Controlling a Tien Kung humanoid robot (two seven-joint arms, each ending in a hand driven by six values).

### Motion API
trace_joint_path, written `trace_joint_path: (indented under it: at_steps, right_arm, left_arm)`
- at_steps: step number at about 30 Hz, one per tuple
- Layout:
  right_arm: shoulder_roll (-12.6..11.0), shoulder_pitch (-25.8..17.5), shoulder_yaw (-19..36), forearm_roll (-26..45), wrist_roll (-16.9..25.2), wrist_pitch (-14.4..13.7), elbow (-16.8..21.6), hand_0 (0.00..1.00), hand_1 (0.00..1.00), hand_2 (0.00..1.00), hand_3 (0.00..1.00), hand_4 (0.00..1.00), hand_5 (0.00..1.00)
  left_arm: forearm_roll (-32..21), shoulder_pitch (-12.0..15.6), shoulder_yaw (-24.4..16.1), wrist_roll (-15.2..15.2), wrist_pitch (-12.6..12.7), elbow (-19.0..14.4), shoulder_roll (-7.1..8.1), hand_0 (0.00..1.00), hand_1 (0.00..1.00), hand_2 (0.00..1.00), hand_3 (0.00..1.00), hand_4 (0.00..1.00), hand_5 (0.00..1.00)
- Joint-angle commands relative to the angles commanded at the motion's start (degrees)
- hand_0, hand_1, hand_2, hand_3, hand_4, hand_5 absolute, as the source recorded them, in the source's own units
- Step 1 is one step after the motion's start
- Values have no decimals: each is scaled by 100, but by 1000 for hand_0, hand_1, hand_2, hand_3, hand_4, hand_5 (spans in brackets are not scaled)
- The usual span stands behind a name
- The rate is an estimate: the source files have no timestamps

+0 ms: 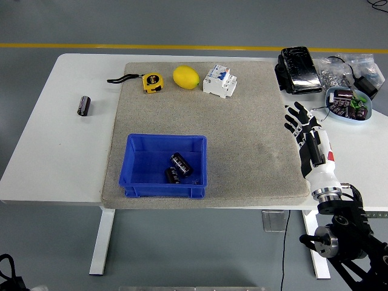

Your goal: Pick up the battery,place it into the box

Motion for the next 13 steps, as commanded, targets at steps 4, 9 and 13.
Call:
trace_joint_path:
  at_steps: [4,9,13]
  right_arm:
    - [13,-3,-3,17,18,-3,-23,888,849,853,874,998,863]
    - [28,-8,-4,34,39,2,-41,887,849,853,867,998,861]
    - [53,-14,-16,71,62,13,-56,887,849,853,867,998,861]
  left_arm:
    - [8,7,10,-9,7,0,3,754,747,792,638,666,541]
    - [59,27,-6,-8,11,0,3,753,743,792,637,666,541]
    - [131,41,-37,-14,-3,-4,14,753,743,792,637,666,541]
